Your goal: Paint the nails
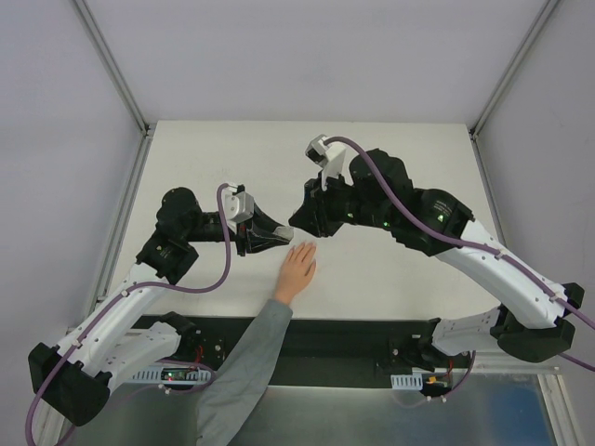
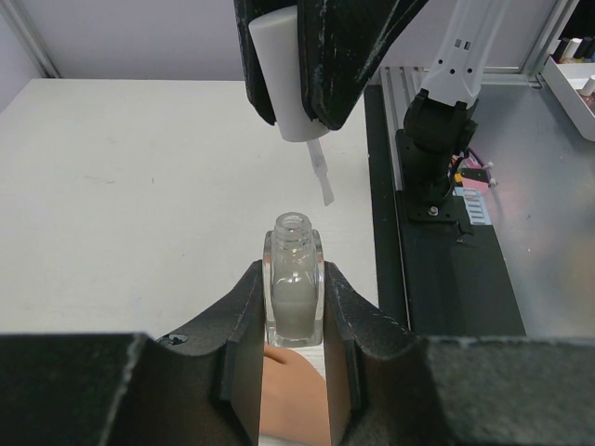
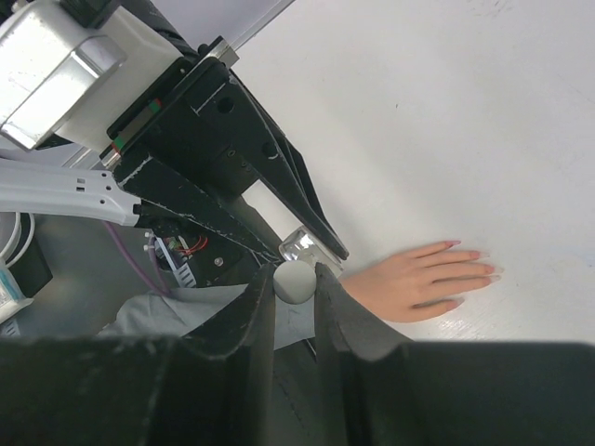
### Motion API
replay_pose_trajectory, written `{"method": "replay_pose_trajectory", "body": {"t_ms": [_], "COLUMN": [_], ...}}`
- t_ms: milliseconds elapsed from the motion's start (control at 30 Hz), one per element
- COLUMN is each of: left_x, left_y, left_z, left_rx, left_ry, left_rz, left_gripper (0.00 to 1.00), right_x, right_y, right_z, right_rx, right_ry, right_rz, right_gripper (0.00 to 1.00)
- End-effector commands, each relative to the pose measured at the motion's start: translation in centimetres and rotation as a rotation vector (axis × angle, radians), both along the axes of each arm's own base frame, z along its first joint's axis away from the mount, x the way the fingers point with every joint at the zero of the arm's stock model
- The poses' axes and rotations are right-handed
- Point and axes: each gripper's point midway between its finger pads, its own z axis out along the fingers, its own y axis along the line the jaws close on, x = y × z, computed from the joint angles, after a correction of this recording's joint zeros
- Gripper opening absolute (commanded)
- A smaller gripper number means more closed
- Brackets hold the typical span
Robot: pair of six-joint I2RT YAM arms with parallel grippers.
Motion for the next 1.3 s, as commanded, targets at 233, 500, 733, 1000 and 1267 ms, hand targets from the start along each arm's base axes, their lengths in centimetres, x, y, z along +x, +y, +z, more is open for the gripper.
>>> {"method": "replay_pose_trajectory", "body": {"t_ms": [233,500,733,1000,1267], "left_x": [-0.9,-1.1,-1.3,-1.3,-1.0], "left_y": [-0.2,-0.2,-0.1,0.0,-0.1], "left_z": [1.2,1.4,1.5,1.6,1.4], "left_rx": [-0.025,-0.028,-0.031,-0.032,-0.028], "left_ry": [-0.065,-0.072,-0.08,-0.083,-0.079], "left_rz": [-0.042,-0.048,-0.047,-0.042,-0.03], "left_gripper": [0.0,0.0,0.0,0.0,0.0], "right_x": [0.8,1.0,1.0,1.1,0.8], "right_y": [0.4,0.9,1.2,1.3,1.1], "right_z": [2.7,2.5,2.3,2.1,2.1], "right_rx": [0.069,0.069,0.068,0.068,0.08], "right_ry": [-0.064,-0.057,-0.05,-0.044,-0.038], "right_rz": [-0.028,-0.024,-0.021,-0.021,-0.018], "right_gripper": [0.01,0.01,0.01,0.01,0.01]}}
